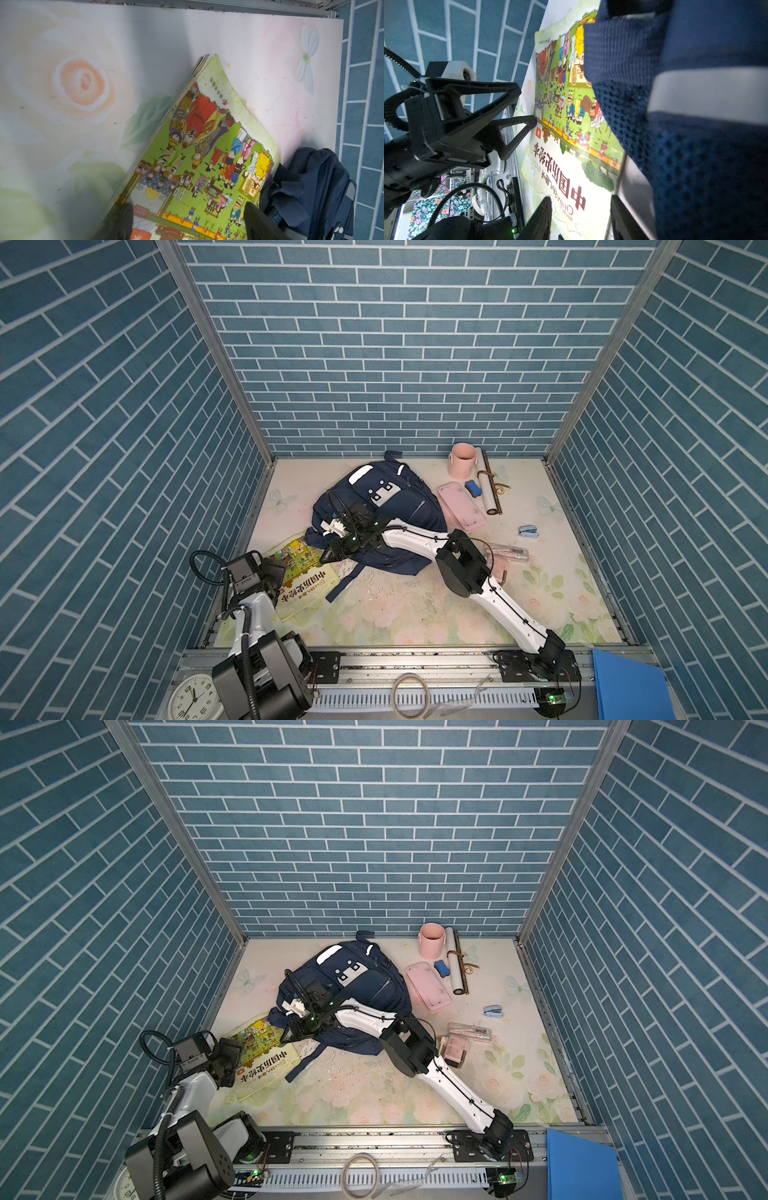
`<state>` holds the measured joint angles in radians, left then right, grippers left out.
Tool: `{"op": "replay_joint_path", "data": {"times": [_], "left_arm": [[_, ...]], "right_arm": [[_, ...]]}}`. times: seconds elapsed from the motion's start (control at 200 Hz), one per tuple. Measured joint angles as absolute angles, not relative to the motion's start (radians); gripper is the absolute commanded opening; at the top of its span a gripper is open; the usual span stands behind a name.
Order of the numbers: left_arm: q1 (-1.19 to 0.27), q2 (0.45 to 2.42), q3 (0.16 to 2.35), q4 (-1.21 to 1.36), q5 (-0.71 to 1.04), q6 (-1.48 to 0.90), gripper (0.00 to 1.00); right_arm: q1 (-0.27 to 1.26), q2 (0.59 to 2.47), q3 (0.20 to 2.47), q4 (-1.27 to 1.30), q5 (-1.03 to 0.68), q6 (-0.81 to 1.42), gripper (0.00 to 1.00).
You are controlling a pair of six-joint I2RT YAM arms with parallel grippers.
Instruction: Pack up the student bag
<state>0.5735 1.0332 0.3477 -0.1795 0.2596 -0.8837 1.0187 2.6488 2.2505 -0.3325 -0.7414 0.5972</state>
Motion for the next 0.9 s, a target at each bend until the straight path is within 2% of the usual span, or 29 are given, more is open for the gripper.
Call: {"op": "replay_joint_path", "data": {"times": [0.33,0.9], "left_arm": [[0.574,1.033,0.347,-0.178,0.260,-0.884,0.85],[0.565,0.989,0.303,-0.130,0.254,-0.932,0.84]], "right_arm": [[1.033,2.620,2.245,-0.411,-0.580,0.633,0.50],[1.056,2.753,2.488,-0.516,-0.624,0.649,0.52]]}}
